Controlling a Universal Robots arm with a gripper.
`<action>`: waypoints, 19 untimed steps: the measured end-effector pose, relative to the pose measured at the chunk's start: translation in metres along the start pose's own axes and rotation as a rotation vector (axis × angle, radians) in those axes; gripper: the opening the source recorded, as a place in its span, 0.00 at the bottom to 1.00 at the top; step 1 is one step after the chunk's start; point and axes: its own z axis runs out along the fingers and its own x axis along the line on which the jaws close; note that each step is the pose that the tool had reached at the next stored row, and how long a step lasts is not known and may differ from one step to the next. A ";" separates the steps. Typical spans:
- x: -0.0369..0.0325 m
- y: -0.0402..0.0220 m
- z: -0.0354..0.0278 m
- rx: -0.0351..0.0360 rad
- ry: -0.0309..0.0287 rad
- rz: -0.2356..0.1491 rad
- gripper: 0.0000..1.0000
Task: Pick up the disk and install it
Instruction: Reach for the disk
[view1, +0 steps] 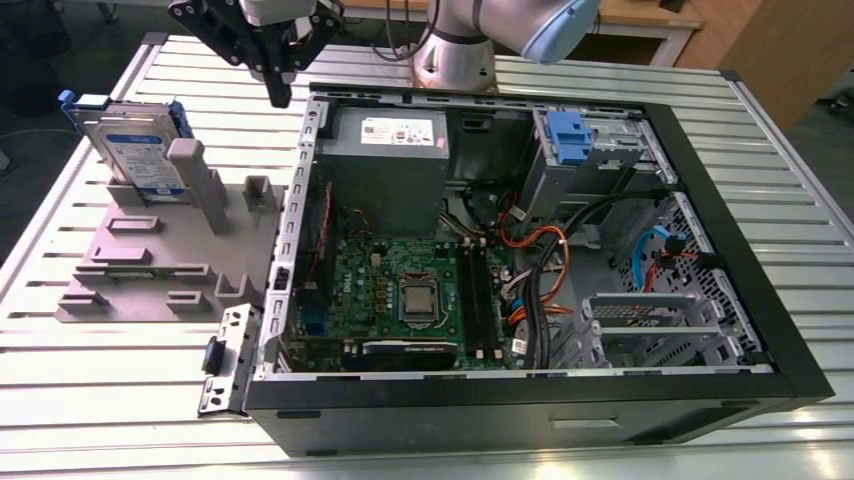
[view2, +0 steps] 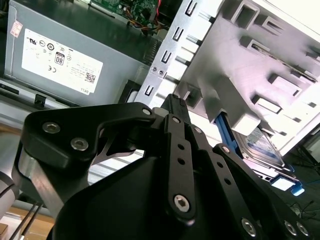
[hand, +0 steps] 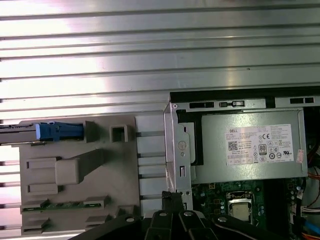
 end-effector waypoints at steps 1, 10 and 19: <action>0.0008 0.0000 0.0000 0.0000 0.0000 0.000 0.11; 0.0049 -0.0002 -0.0001 0.0000 0.0001 0.000 0.11; 0.0073 -0.0003 0.0000 0.0000 0.0001 0.000 0.11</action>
